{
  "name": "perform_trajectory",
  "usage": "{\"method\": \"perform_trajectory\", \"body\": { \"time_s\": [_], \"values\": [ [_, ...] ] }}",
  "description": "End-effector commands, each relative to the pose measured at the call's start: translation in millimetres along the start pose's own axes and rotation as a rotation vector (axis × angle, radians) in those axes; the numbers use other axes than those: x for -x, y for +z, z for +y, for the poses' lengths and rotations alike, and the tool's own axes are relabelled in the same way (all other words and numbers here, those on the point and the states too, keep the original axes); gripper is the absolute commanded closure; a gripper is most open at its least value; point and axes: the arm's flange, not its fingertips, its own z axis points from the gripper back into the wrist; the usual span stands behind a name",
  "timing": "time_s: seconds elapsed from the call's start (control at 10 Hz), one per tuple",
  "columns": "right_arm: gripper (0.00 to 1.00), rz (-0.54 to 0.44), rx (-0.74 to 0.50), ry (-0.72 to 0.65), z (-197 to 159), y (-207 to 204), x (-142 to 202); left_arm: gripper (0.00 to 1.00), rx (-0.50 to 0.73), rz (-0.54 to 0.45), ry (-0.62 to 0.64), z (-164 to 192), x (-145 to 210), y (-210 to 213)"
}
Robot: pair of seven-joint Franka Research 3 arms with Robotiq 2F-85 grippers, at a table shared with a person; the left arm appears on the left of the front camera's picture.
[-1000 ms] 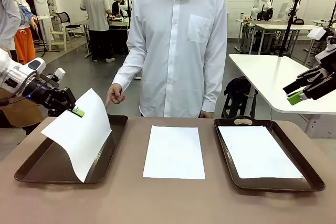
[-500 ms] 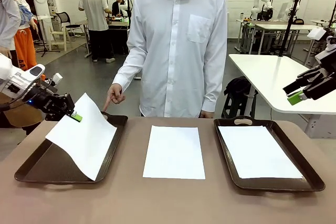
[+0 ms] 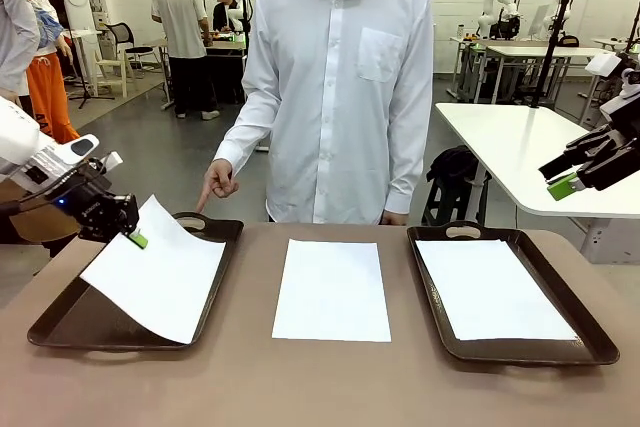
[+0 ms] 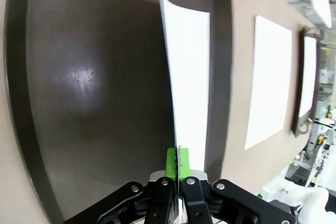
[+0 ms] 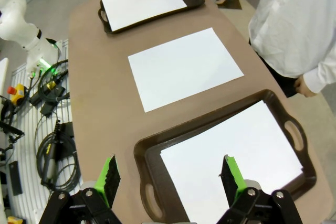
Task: Sort the A4 documents.
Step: Place the A4 Paper in the designated Handle tray.
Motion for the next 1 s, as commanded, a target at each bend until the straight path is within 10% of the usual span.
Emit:
{"method": "perform_trajectory", "body": {
  "time_s": [0.0,0.9],
  "values": [
    [0.0,0.007,0.003,0.003,0,-1,-1,0.99,-0.06,0.049,0.007,-8,-8,-9],
    [0.0,0.007,0.003,0.003,0,-1,-1,0.99,-0.271,-0.026,0.068,19,-16,-33]
  ]
}}
